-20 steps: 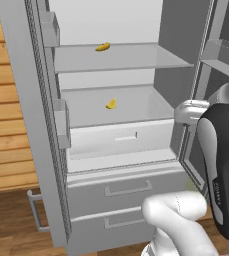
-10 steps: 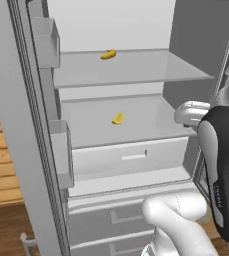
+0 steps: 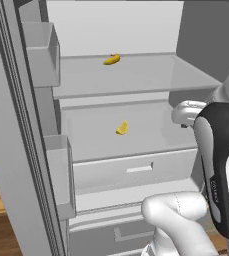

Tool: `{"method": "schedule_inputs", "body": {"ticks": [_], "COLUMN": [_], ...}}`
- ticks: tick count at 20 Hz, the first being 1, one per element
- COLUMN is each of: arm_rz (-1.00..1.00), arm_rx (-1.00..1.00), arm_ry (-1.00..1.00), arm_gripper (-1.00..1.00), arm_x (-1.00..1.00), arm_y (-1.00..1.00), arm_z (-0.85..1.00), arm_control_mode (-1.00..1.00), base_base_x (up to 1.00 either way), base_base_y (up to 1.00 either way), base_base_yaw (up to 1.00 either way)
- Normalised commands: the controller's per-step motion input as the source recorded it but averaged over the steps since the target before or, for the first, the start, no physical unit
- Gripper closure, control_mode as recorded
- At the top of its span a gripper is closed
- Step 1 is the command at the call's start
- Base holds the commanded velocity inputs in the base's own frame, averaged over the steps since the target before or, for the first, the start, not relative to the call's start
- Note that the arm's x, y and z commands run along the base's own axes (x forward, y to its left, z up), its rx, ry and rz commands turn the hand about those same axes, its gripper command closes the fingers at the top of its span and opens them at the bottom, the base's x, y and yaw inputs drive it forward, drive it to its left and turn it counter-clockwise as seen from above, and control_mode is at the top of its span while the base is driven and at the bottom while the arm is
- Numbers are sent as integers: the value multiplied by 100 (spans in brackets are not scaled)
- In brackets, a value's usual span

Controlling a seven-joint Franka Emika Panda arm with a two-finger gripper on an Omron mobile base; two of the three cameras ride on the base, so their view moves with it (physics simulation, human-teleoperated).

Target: Grab a lemon wedge from the fridge and one ice cube from the ice bowl, and put them in the glass of lemonade.

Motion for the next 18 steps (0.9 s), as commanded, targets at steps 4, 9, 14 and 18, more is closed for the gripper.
{"method": "schedule_inputs", "body": {"ticks": [4, 9, 14, 18], "arm_rz": [0, 0, 0, -1], "arm_rx": [0, 0, 0, 0], "arm_ry": [0, 0, 0, 0], "arm_gripper": [-100, -100, -100, -100], "arm_x": [45, 70, 94, 89], "arm_y": [48, 54, 31, 26], "arm_z": [-65, -54, -34, -34], "arm_control_mode": [-100, -100, -100, -100], "base_base_x": [0, 0, 0, 0], "base_base_y": [0, 0, 0, 0], "base_base_yaw": [0, 0, 0, 0]}}
